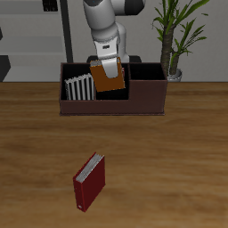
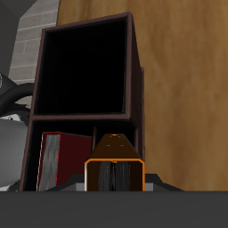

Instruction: Place the striped book into the back desk caddy's left compartment and place the right red book into the back desk caddy's back compartment and place the orange book into the back desk caddy's front compartment

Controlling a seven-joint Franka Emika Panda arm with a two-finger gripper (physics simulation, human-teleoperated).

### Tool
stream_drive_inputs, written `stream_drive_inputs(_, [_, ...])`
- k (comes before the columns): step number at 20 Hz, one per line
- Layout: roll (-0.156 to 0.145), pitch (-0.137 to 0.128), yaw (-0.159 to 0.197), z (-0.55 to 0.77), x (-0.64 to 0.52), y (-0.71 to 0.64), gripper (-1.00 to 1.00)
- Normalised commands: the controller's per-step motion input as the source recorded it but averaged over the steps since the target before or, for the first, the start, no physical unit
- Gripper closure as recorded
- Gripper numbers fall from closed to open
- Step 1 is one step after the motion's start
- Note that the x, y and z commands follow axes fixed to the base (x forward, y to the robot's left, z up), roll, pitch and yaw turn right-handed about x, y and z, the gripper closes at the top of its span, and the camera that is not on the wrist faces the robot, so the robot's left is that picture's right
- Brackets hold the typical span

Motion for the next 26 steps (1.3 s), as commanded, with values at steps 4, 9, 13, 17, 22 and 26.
stream_drive_inputs(4, [0.010, 0.041, -0.011, -0.24, -0.01, 0.03, 1.00])
stream_drive_inputs(9, [0.007, 0.056, -0.009, -0.30, 0.00, -0.01, 1.00])
stream_drive_inputs(13, [-0.010, 0.056, 0.003, -0.27, 0.03, -0.06, 1.00])
stream_drive_inputs(17, [-0.012, 0.048, -0.019, -0.18, 0.02, -0.06, 1.00])
stream_drive_inputs(22, [-0.035, 0.074, -0.043, -0.19, 0.06, -0.06, 1.00])
stream_drive_inputs(26, [-0.008, -0.001, -0.040, -0.03, 0.01, -0.01, -1.00])
